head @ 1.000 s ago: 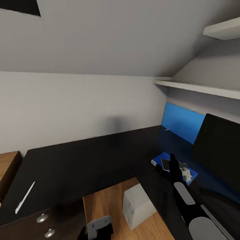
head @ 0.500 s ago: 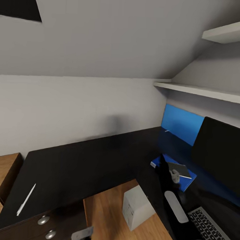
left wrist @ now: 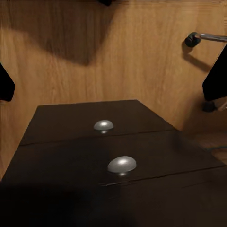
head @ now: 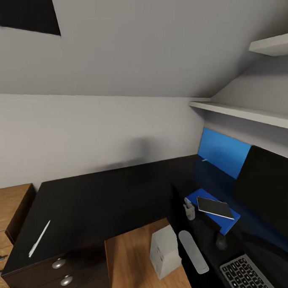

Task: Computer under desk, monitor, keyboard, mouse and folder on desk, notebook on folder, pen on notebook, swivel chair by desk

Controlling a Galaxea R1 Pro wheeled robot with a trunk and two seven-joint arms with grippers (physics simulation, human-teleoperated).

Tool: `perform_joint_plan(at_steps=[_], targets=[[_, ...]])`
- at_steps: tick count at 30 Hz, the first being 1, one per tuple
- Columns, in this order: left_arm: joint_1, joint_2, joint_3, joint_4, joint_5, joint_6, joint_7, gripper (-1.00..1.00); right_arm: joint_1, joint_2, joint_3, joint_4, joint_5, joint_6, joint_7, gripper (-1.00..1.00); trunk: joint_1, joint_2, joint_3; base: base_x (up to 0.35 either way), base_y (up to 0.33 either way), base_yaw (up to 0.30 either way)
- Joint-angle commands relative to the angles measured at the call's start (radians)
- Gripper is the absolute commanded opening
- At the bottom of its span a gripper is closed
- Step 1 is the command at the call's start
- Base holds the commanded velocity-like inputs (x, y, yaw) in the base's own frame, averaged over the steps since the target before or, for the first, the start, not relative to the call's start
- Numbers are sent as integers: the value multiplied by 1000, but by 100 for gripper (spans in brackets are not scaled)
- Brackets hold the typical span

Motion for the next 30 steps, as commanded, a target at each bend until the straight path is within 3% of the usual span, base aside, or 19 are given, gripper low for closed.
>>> perform_joint_plan(at_steps=[1, 2, 3, 5, 6, 7, 9, 11, 12, 13, 18, 22, 24, 30], targets=[[-2, 1, -6, 17, 11, -13, -9, 100, 0, 6, 5, -2, -10, -6, -7, 100, -4, 6, 3, 0, 0, 206], [-2, 0, -4, 110, 13, -20, -86, 100, -1, 40, 13, -8, -5, -15, -97, 100, -8, 13, 7, 0, 0, 214], [-2, -1, -1, 145, 15, -21, -131, 100, -1, 54, 14, -9, 2, -19, -156, 100, -12, 20, 10, 0, 0, 216], [-2, -3, 22, 212, 20, -21, -244, 100, -5, 76, 18, -8, 39, -23, -281, 100, -19, 34, 18, 0, 0, 224], [-2, -4, 33, 225, 21, -21, -273, 100, -6, 78, 21, -7, 53, -23, -307, 100, -23, 41, 22, 0, 0, 235], [-2, -5, 71, 251, 23, -19, -349, 100, -14, 78, 28, -3, 98, -24, -366, 100, -27, 48, 25, 0, 0, 246], [-2, -6, 118, 268, 24, -18, -409, 100, -42, 78, 34, 1, 139, -24, -432, 100, -35, 62, 33, 0, 0, 254], [-2, -7, 137, 274, 26, -17, -431, 100, -69, 78, 45, 4, 154, -22, -476, 100, -42, 76, 40, 0, 0, 260], [-2, -6, 145, 276, 26, -17, -439, 100, -81, 78, 62, 6, 160, -21, -495, 100, -46, 83, 44, 0, 0, 266], [-2, -7, 152, 279, 27, -16, -447, 100, -93, 78, 103, 27, 168, -23, -515, 100, -50, 90, 47, 0, 0, 274], [-2, -10, 157, 285, 28, -16, -453, 100, -101, 78, 136, 86, 178, -79, -523, 100, -69, 125, 63, 0, 0, 255], [-2, -13, 158, 299, 29, -16, -455, 100, -102, 78, 170, 96, 276, -107, -523, 100, -84, 153, 76, 0, 0, 226], [-2, -14, 158, 301, 29, -16, -455, 100, -102, 78, 187, 96, 296, -108, -516, 100, -92, 167, 82, 0, 0, 219], [-2, -19, 158, 310, 29, -18, -455, 100, -102, 78, 290, 115, 350, -118, -434, 100, -115, 209, 101, 0, 0, 246]])
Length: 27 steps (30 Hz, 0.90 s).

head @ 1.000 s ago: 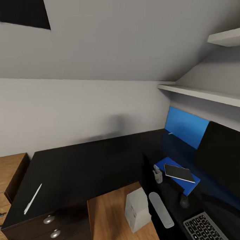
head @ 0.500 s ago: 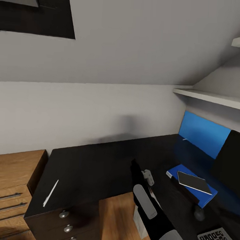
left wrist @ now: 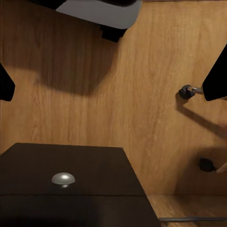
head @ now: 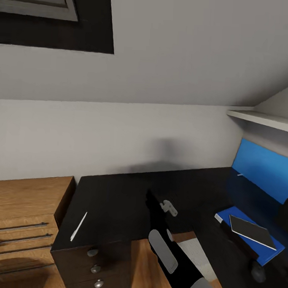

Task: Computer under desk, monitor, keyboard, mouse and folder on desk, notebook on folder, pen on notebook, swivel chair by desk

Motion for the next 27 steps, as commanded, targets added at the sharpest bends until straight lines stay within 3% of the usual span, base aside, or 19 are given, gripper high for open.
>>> perform_joint_plan(at_steps=[1, 9, 10, 21, 27], targets=[[-2, -1, -8, 0, 11, -7, 6, 100, -1, 0, 7, 3, 4, -8, 1, 100, -4, 6, 2, 0, 0, 268], [-2, -38, -10, 50, 5, -8, 6, 100, -1, 0, 15, 70, 64, -12, 7, 100, -34, 62, 27, 0, 0, 277], [-2, -45, -10, 65, 3, -9, 6, 100, -1, 0, 17, 80, 85, -13, 7, 100, -38, 69, 30, 0, 0, 280], [-2, -48, -10, 71, -1, -11, 6, 100, 0, 0, 27, 96, 107, -21, 8, 100, -80, 146, 64, 0, 0, 281], [-2, -50, -10, 71, -2, -11, 5, 100, 5, 0, 30, 54, 162, -23, 23, 100, -80, 146, 63, 0, 0, 112]])
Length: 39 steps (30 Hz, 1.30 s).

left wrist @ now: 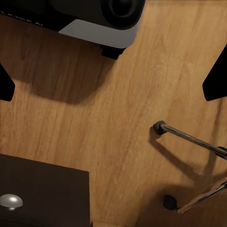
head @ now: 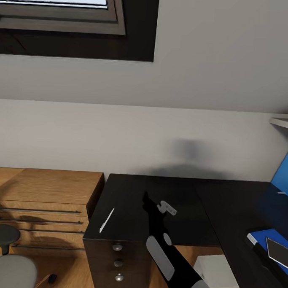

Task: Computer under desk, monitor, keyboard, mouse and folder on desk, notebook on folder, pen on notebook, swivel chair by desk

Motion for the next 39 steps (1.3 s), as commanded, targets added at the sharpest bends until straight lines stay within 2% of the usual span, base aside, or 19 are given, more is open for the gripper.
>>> perform_joint_plan(at_steps=[1, 4, 8, 10, 13, 14, 16, 17, 20, 22, 25, 26, 32, 39], targets=[[-1, 1, -9, -1, 11, -6, 6, 100, 0, 0, 3, -1, -3, -4, 8, 100, 0, -1, -2, 0, 0, 24], [-1, 0, -10, -1, 11, -6, 6, 100, 10, 0, 3, -4, 2, -8, 53, 100, 0, -1, -2, 0, 0, 9], [-1, -7, -11, -1, 12, -6, 6, 100, 14, 0, -5, -6, 2, -3, 58, 100, 0, -1, -2, 0, 0, 2], [-1, -8, -11, -1, 12, -6, 6, 100, 14, 0, -8, -11, 2, 9, 41, 100, 0, -1, -2, 0, 0, 0], [-1, -9, -11, -1, 12, -6, 6, 100, 13, 0, -13, -46, 5, 88, -46, 100, 0, -1, -2, 0, 0, 0], [-1, -9, -11, -1, 12, -6, 6, 100, 13, 0, -16, -68, 5, 146, -85, 100, 0, -1, -2, 0, 0, 0], [-1, -9, -11, -1, 12, -6, 6, 100, 12, -8, -23, -97, 4, 218, -114, 100, 0, -1, -2, 0, 0, 0], [-1, -9, -11, -1, 11, -6, 6, 100, 12, -28, -36, -129, 3, 305, -134, 100, 0, -1, -2, 0, 0, 0], [-1, -9, -10, -1, 12, -6, 6, 100, 11, -55, -63, -172, 1, 458, -151, 100, 0, -1, -2, 0, 0, 0], [-1, -9, -9, -1, 12, -6, 6, 100, 4, -74, -146, -210, 3, 688, -163, 100, 0, -1, -2, 0, 0, 0], [-1, -9, -8, -1, 12, -6, 6, 100, -2, -82, -212, -223, 1, 781, -163, 100, 0, -1, -2, 0, 0, 0], [-1, -9, -8, -1, 11, -6, 6, 100, -5, -84, -251, -230, 1, 815, -161, 100, 0, -1, -2, 0, 0, 0], [-1, -10, -9, -1, 11, -6, 6, 100, -9, -88, -323, -273, -4, 857, -160, 100, 0, -1, -2, 0, 0, 0], [-1, -9, -9, -1, 10, -8, 6, 100, -3, -91, -332, -326, -3, 854, -144, 100, 0, -1, -2, 0, 0, 0]])
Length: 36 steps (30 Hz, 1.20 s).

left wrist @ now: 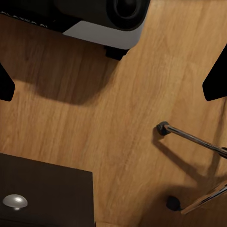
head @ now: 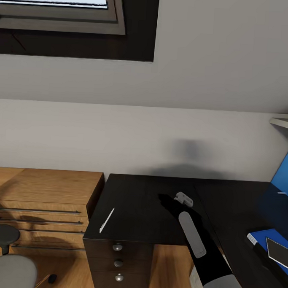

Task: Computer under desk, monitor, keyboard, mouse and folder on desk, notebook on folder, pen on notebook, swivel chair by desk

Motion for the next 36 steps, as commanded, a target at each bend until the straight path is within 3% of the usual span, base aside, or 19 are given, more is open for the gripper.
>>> perform_joint_plan(at_steps=[1, 9, 18, 28, 31, 36], targets=[[-1, 2, -8, -1, 10, -8, 6, 100, -1, 0, 1, -2, -8, 1, -8, 100, 0, -1, -2, 0, 0, 0], [-1, 4, -6, -1, 11, -56, 8, 100, 0, 0, 0, -6, -9, 2, -8, 100, 0, -1, -2, 0, 0, 0], [-1, 7, -4, -1, 12, -62, 8, 100, 0, 2, 1, -8, -10, 1, -8, 100, 0, -1, -2, 0, 0, 1], [-1, 11, 2, 0, 15, -63, 13, 100, 0, 5, 6, -5, -5, 1, -12, 100, 0, -1, -9, 0, 0, 216], [-1, 12, 17, 0, 16, -64, 15, 100, 0, 6, 6, -4, -5, 1, -13, 100, 0, -1, -12, 0, 0, 187], [-1, 13, 108, 1, 17, -62, 10, 100, 0, 7, 7, -5, -2, 0, -14, 100, 0, -1, -18, 0, 0, 169]])
